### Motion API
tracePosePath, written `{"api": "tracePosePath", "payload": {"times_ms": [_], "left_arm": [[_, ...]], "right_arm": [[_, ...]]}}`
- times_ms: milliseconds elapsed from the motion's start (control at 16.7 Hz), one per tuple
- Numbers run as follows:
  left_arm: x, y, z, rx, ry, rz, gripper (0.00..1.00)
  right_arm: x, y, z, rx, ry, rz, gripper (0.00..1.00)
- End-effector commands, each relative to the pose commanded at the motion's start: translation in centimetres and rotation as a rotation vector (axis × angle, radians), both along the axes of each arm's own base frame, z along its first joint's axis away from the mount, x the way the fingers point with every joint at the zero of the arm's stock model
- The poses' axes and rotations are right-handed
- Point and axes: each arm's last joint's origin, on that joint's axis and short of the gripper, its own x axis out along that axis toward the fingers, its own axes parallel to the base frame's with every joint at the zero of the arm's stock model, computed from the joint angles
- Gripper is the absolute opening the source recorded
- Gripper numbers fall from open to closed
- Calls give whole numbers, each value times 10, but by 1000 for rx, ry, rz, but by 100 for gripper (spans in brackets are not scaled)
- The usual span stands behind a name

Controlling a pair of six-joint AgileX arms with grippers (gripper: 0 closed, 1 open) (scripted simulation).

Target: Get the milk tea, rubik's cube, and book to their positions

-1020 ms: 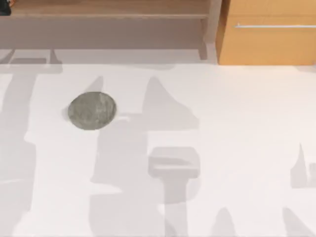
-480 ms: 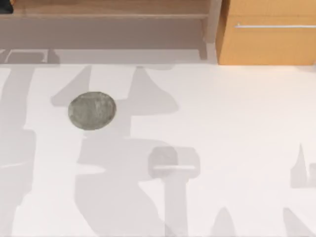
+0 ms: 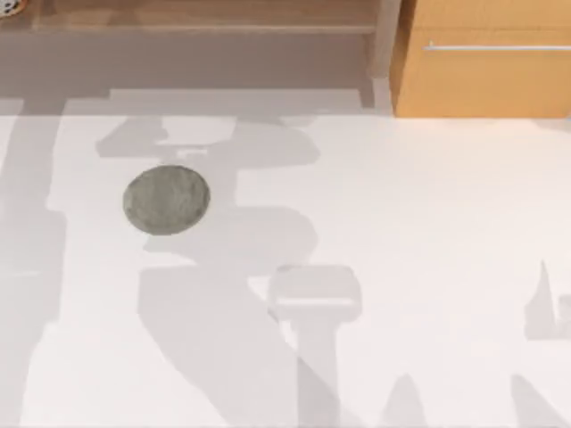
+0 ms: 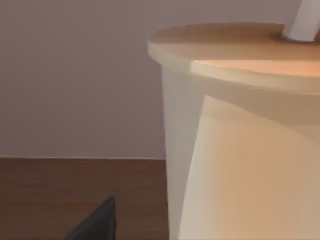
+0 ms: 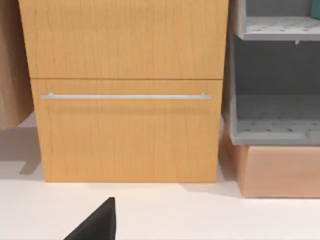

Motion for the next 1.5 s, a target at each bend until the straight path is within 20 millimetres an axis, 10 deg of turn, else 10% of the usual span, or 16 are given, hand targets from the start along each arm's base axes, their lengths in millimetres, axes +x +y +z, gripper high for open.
{"api": "tracePosePath", "payload": {"times_ms": [540, 1320, 1500], "left_arm": [[35, -2, -1, 0, 1, 0, 100], [35, -2, -1, 0, 1, 0, 2], [35, -2, -1, 0, 1, 0, 0]], "right_arm": [[0, 0, 0, 0, 0, 0, 100], [0, 0, 0, 0, 0, 0, 100], [0, 0, 0, 0, 0, 0, 100]]}}
